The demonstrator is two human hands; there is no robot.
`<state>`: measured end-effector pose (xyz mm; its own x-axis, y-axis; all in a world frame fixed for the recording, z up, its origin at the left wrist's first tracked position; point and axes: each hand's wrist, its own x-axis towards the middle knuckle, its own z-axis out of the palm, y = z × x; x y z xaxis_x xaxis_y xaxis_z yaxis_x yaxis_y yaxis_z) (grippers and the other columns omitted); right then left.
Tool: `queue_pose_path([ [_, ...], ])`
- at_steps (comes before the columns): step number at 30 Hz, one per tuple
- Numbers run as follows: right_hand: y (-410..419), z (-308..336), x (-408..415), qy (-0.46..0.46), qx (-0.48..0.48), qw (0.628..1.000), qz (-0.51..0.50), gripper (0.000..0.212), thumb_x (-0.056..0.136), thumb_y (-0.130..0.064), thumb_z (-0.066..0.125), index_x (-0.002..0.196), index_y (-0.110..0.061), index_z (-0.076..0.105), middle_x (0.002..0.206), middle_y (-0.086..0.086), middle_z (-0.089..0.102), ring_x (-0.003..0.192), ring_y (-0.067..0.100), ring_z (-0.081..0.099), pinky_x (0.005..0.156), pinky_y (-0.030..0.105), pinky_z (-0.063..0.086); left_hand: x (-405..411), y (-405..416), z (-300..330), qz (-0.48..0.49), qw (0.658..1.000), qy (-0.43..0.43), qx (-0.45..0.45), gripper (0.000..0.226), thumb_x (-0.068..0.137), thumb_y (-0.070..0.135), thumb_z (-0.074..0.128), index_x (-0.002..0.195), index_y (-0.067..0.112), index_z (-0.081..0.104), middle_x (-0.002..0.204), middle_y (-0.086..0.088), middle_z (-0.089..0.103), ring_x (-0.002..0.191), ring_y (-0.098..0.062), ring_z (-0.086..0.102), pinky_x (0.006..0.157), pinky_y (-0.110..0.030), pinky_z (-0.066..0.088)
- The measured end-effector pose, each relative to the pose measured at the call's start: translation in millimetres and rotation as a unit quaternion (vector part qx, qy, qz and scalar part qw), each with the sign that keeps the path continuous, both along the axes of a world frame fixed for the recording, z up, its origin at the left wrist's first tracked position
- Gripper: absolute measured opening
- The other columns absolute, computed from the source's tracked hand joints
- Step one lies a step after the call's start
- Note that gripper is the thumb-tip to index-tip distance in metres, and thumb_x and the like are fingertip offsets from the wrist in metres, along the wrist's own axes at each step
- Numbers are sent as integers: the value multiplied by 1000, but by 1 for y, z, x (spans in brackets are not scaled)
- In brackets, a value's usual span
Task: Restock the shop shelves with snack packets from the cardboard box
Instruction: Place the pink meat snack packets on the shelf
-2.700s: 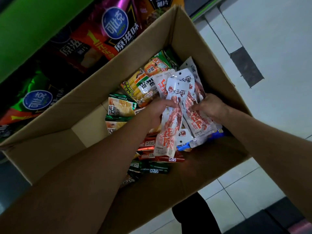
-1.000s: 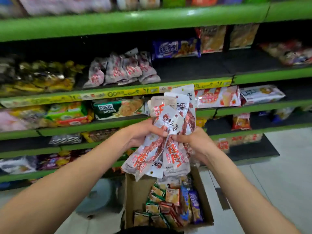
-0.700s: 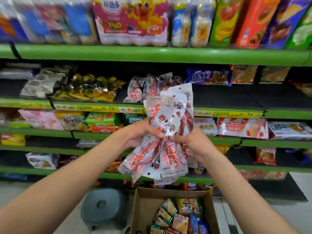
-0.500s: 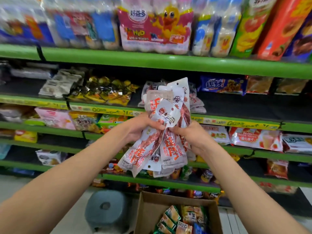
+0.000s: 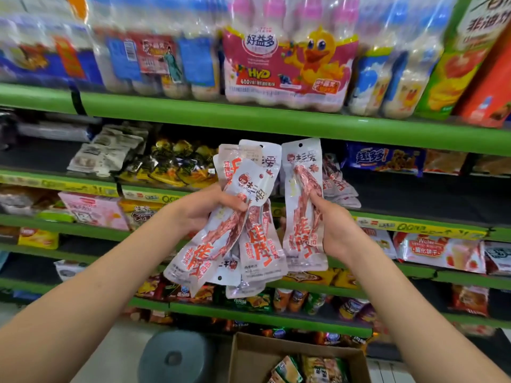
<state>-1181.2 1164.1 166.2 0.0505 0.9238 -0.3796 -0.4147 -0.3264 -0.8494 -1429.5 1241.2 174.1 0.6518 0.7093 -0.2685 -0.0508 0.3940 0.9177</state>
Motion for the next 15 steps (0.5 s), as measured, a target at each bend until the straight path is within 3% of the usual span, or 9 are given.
queue_pose_path([
  [3,5,1,7,23,-9,1000,2,38,100,-37,51,121,-8,65,104,21,74,92,37,73,63,46,60,-13,11,3,-13,1000,-3,8,63,56,-9,77,114,13,64,108,-17,74,94,-33,73,72,-43,60],
  [7,9,-3,10,26,-11,1000,9,45,99,-46,50,123,-11,66,110,21,72,98,37,71,67,49,60,-23,21,1,-53,998,18,7,72,43,-2,91,110,17,72,112,-18,73,98,-35,72,74,-45,60],
  [10,10,-6,12,22,-1,1000,19,49,97,-54,47,115,-18,73,112,19,72,103,36,70,73,51,60,-23,26,-1,-74,997,37,12,72,47,-2,90,114,14,68,115,-20,71,102,-37,71,76,-45,60],
  [15,9,-6,15,29,2,999,30,53,97,-59,41,122,-20,67,115,19,71,105,36,69,74,50,60,-16,33,-1,-73,997,39,7,56,59,-5,79,112,14,71,118,-20,70,105,-36,70,77,-43,60],
])
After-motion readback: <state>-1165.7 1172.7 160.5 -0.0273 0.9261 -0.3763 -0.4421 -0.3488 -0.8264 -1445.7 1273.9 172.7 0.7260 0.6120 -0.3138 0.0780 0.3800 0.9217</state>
